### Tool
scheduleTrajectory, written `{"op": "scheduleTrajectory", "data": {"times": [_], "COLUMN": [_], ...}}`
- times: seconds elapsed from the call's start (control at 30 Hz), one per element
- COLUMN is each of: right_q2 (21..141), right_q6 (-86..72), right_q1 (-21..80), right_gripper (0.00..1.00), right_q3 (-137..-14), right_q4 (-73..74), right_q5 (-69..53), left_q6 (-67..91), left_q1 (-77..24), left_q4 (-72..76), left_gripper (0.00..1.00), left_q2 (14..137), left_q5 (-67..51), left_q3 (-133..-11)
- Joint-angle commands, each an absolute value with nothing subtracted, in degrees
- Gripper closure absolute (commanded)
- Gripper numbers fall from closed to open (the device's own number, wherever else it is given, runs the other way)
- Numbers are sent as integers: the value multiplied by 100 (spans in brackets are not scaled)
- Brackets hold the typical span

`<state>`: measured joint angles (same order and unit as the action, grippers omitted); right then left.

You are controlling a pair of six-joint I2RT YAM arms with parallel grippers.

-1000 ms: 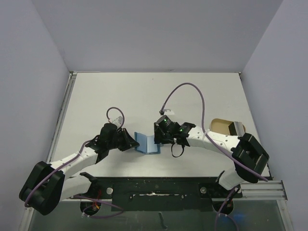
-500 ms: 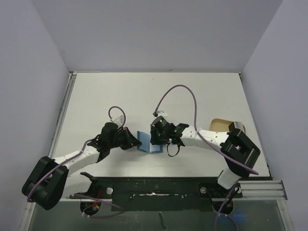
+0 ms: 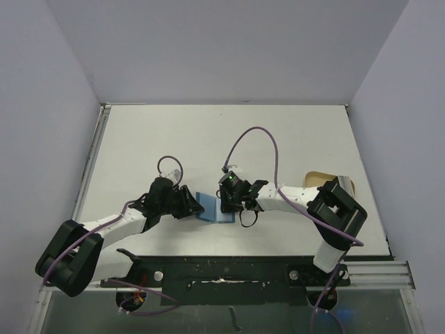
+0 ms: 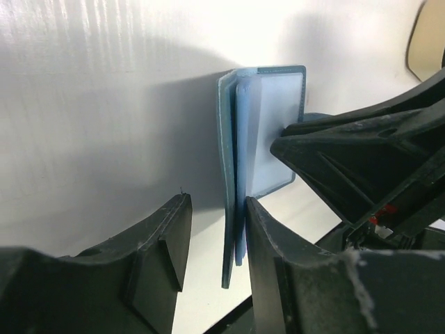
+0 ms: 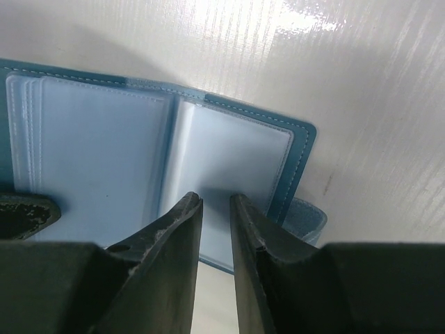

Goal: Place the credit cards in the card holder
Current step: Open the card holder at the center of the board.

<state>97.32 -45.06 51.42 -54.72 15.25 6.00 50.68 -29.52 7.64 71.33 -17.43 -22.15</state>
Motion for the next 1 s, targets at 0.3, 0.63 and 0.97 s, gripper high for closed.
{"op": "scheduleTrajectory", "data": {"times": [0.3, 0.63, 0.97], "right_q2": [9765, 9746, 9124], "right_q6": [-4617, -4687, -4271], "right_q1": [5141, 5140, 5126], "right_gripper": [75, 75, 72], "right_q3": [-5377, -5311, -5358], "right_q4": [1592, 1644, 1126], "right_q5": [932, 1020, 806], "left_q6": [4737, 4677, 4842], "left_q1": [-2936, -2936, -2944], "left_q4": [508, 269, 889], "left_gripper": [93, 85, 100], "left_q2": [7184, 7164, 6871], "left_q5": [-1337, -1175, -1889], "left_q3": [-2523, -2608, -2553]}}
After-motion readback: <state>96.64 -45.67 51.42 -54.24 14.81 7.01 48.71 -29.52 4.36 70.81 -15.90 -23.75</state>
